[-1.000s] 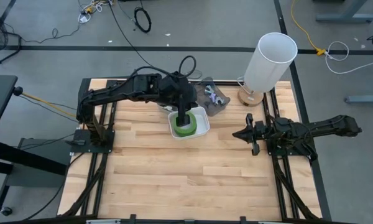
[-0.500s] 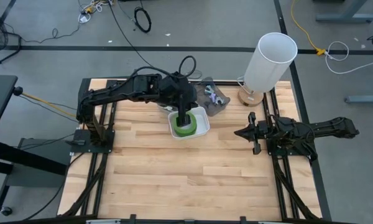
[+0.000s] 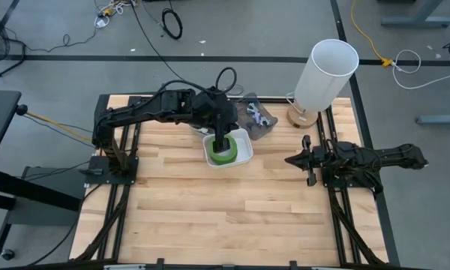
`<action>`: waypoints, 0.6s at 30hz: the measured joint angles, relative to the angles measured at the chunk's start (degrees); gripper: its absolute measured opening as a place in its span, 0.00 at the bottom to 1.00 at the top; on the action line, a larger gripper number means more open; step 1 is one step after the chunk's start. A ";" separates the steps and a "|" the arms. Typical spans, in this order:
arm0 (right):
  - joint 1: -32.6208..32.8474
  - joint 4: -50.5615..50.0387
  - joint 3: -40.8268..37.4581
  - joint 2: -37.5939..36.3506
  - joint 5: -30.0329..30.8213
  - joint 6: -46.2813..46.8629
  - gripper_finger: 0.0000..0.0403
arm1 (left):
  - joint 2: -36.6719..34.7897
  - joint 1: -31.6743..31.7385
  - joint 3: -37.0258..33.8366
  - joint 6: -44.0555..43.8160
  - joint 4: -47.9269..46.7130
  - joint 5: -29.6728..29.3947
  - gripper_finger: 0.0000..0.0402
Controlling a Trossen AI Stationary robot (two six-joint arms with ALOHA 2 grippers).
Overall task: Pick and place Stapler, Stapler remover, tape
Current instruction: Return to Home Position
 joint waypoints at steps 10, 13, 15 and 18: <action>0.00 -2.69 0.01 -4.66 1.94 -0.74 0.00 | 0.00 0.00 0.00 0.04 0.00 0.00 0.04; 0.00 -2.74 0.01 -5.84 1.95 -1.41 0.00 | 0.00 0.00 0.00 0.03 0.00 0.00 0.04; 0.00 -2.84 0.02 -6.33 1.97 -1.79 0.00 | 0.00 0.00 0.00 0.02 0.00 0.00 0.04; -0.02 -4.17 0.02 -6.93 2.83 -2.04 0.00 | 0.00 0.00 0.00 0.02 0.00 0.00 0.04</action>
